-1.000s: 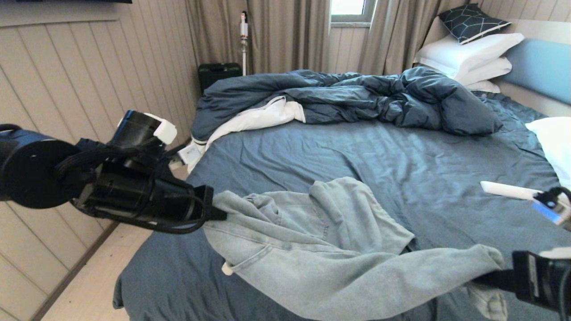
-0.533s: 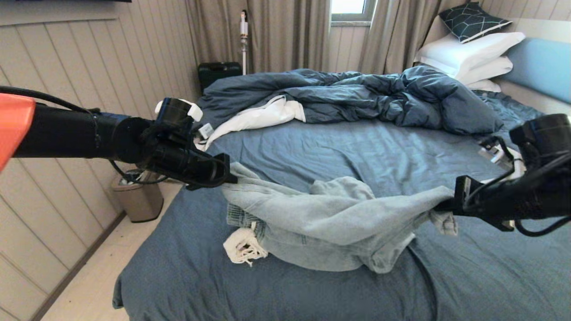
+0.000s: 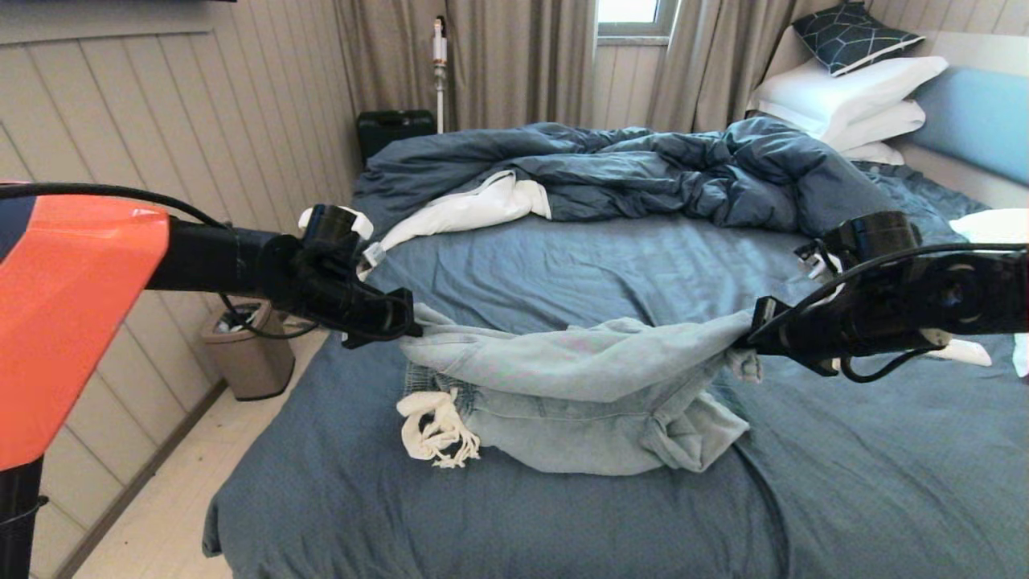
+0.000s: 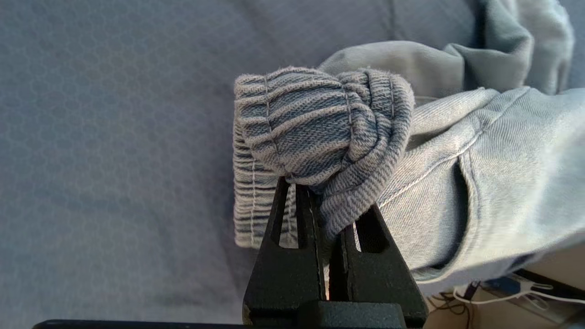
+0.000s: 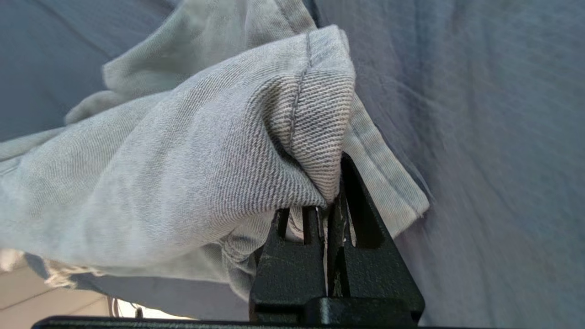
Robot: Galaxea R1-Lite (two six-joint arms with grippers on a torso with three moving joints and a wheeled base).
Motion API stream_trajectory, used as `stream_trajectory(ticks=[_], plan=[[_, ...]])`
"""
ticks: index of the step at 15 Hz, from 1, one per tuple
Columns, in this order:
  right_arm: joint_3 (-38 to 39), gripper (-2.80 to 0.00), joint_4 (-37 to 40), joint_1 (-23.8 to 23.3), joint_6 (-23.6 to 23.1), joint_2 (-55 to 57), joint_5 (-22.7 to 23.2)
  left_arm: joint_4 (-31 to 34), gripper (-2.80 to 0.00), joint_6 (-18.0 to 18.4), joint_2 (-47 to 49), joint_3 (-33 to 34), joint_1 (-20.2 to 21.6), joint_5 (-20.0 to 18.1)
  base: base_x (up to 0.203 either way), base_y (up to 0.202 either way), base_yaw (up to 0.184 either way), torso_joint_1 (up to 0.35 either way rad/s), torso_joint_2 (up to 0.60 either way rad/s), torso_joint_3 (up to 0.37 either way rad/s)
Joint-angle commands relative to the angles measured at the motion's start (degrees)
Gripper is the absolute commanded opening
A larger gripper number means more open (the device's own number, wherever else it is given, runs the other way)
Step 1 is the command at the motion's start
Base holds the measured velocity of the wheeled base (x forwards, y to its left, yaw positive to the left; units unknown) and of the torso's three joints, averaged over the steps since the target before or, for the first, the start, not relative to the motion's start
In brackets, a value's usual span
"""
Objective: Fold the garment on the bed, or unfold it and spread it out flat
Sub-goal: Fold the blue shorts
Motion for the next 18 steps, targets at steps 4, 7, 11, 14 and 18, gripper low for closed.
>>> stream_trajectory(ticks=[4, 7, 11, 14, 18], plan=[[-3.7, -2.8, 0.3, 0.8, 0.6, 5.4, 0.0, 0.3, -2.8, -0.4, 4.4, -3.7, 0.0, -0.3, 0.0, 0.0, 0.0, 0.0, 0.0, 0.0], [-4.6, 0.0, 0.2, 0.9, 0.7, 5.9, 0.1, 0.0, 0.0, -0.9, 4.0, -4.0, 0.0, 0.0, 0.0, 0.0, 0.0, 0.0, 0.0, 0.0], [-4.6, 0.0, 0.2, 0.8, 0.5, 4.4, 0.1, -0.1, 0.0, -2.9, 0.0, -3.8, 0.1, 0.3, 0.0, 0.0, 0.0, 0.0, 0.0, 0.0], [-4.8, 0.0, 0.1, 0.4, 0.5, 1.4, 0.0, -0.1, 0.0, -3.7, -3.4, -3.8, 0.8, 0.5, 0.0, 0.0, 0.0, 0.0, 0.0, 0.0], [-4.3, 0.0, 0.3, 0.0, 0.2, -3.5, -0.1, 0.3, 0.0, -4.8, -6.6, -3.5, 2.6, 0.6, 0.0, 0.0, 0.0, 0.0, 0.0, 0.0]])
